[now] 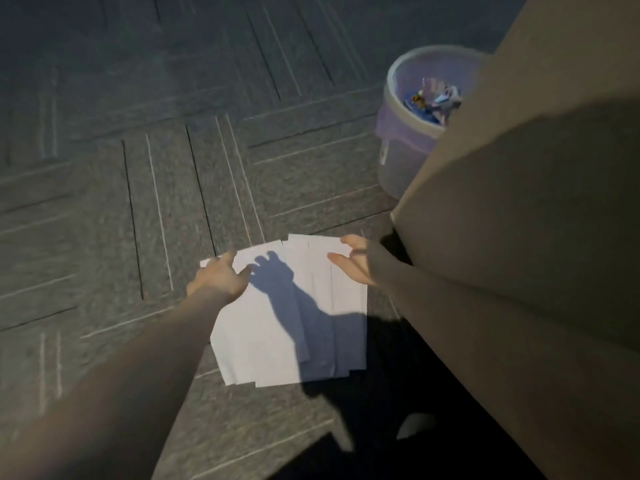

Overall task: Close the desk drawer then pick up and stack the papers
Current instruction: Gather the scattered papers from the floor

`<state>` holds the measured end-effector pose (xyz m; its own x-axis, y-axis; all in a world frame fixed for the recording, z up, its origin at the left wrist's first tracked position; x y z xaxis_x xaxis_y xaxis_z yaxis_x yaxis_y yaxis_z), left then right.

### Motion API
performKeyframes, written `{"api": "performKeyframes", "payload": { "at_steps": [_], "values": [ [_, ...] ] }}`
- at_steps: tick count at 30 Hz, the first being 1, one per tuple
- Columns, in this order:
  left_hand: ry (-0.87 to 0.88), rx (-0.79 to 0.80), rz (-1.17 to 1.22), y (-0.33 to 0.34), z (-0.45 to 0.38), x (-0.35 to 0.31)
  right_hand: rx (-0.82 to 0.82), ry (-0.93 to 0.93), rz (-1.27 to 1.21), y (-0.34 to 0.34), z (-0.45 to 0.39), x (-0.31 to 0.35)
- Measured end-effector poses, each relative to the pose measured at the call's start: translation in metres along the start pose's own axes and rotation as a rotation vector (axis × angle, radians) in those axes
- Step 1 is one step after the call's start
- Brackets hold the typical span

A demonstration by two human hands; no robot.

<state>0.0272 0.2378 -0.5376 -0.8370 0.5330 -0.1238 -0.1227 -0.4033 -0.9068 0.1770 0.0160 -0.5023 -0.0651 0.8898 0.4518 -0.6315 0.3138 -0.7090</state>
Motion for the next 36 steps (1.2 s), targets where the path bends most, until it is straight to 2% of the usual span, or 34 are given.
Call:
{"api": "performKeyframes", "payload": {
  "at_steps": [6, 11, 15, 22, 26, 30, 36],
  "values": [
    [-0.072, 0.068, 0.031, 0.072, -0.007, 0.022, 0.082, 0.124, 0.007, 0.054, -0.029, -0.052],
    [-0.233, 0.137, 0.093, 0.117, -0.012, 0.047, 0.178, 0.206, -0.056, 0.085, -0.033, -0.081],
    [-0.363, 0.146, 0.069, 0.139, -0.011, 0.060, 0.173, 0.248, -0.088, 0.098, -0.044, -0.097],
    [-0.570, 0.111, 0.128, 0.155, -0.021, 0.076, 0.194, 0.300, -0.101, 0.116, -0.057, -0.126],
    [-0.640, 0.010, 0.111, 0.149, -0.025, 0.080, 0.099, 0.341, -0.069, 0.120, -0.065, -0.131],
    [-0.618, -0.034, 0.202, 0.148, -0.028, 0.069, -0.083, 0.420, -0.262, 0.118, -0.071, -0.129],
    [-0.485, -0.008, 0.253, 0.154, -0.029, 0.032, -0.080, 0.535, -0.393, 0.121, -0.070, -0.129]
  ]
}}
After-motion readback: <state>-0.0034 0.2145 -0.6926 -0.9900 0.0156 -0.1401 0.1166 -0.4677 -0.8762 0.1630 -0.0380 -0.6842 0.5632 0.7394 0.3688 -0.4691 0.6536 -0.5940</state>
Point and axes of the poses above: each hand's wrist, its own z-axis away from the middle knuckle, its own y-axis out of the palm, x = y × z, the point moved 6 cm from there along -z, towards the middle knuckle, and after that the axes turned 13 degrees about -x, right-handed, at the moved point
